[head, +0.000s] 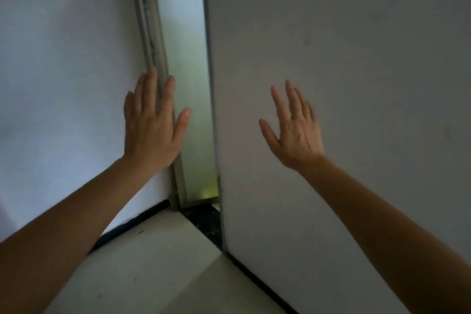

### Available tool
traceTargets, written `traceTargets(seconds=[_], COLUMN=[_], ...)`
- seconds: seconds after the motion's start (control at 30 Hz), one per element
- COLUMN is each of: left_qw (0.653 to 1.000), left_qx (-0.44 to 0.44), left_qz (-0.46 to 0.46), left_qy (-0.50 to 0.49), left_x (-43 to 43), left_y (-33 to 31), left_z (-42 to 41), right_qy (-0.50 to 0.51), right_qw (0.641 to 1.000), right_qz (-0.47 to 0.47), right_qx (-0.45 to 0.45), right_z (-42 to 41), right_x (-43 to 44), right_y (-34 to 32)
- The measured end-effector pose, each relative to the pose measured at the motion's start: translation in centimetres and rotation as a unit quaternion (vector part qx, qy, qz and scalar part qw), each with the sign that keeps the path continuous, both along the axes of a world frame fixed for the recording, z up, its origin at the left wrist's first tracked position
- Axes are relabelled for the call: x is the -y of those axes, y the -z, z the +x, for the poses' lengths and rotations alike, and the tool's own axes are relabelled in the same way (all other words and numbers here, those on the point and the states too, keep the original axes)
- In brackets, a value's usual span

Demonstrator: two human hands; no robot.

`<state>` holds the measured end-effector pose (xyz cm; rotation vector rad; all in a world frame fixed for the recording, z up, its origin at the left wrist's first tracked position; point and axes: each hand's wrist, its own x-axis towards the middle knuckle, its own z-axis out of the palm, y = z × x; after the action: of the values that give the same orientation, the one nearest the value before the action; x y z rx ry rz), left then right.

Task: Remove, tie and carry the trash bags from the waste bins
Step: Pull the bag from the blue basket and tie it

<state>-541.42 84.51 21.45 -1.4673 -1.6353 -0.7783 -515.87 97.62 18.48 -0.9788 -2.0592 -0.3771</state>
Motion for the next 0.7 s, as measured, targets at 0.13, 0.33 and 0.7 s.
traceTargets(seconds=[0.13,0.33,0.7], left_qw=[0.989,0.926,0.768], left_qx=[0.026,-0.009,-0.017], left_qz=[-0.037,-0.073,-0.133], left_qy=[0.139,0.37,0.626], left_x=[-5.1,-8.0,2.7], left_y=[4.5,6.7,9.7], left_z=[13.4,40.7,91.7], right_qy=[0.154,0.37,0.667], right_qw=[0.982,0.919,0.74], right_qz=[-0.04,-0.076,-0.087], right_qx=[0.099,0.114,0.034], right_z=[16.3,42.9,83.1], right_x=[4.1,15.7,39.9], right_y=[5.0,7.1,9.0])
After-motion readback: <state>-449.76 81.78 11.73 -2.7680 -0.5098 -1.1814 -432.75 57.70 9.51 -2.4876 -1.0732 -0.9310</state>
